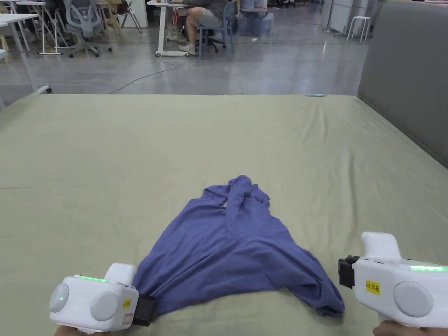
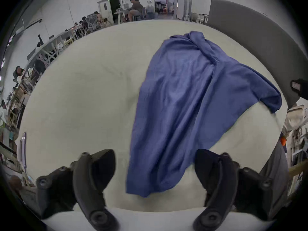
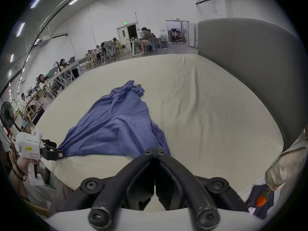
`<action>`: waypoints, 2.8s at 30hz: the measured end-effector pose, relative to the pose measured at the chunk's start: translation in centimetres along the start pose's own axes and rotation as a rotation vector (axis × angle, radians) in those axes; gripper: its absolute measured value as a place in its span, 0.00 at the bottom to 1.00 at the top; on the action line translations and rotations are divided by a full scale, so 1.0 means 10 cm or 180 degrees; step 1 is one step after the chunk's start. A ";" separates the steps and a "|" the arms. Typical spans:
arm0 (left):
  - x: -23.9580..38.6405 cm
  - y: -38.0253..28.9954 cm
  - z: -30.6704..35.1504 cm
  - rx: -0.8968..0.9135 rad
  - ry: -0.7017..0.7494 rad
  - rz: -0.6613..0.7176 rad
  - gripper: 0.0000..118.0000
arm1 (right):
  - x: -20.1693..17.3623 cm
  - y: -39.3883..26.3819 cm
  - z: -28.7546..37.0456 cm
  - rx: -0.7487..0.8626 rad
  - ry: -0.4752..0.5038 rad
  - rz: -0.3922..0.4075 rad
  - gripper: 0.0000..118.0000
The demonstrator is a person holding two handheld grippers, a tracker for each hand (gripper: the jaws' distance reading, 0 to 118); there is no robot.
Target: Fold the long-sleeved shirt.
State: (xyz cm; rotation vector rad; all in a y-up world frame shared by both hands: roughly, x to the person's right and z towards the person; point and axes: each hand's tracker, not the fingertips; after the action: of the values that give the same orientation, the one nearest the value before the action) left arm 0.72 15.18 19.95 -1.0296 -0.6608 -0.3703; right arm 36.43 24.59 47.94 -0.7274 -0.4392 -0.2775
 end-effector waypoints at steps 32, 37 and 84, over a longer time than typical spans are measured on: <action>0.07 0.57 0.27 0.0291 -0.0403 0.0167 0.03 | -0.41 1.66 -2.53 -0.1265 -0.0001 0.0885 0.00; 0.08 0.80 0.63 0.0656 -0.0364 0.0184 0.03 | -0.22 1.99 -1.88 -0.0730 0.0152 0.0565 0.00; -0.07 4.14 1.41 0.1718 0.0163 0.0455 0.03 | -0.15 4.46 -0.72 0.0987 0.0128 0.0182 0.00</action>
State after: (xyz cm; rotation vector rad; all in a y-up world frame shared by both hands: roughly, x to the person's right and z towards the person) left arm 19.30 47.34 -3.13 -0.5454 -0.5923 -0.0809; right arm 54.64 51.71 16.69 -0.4295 -0.4112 -0.1646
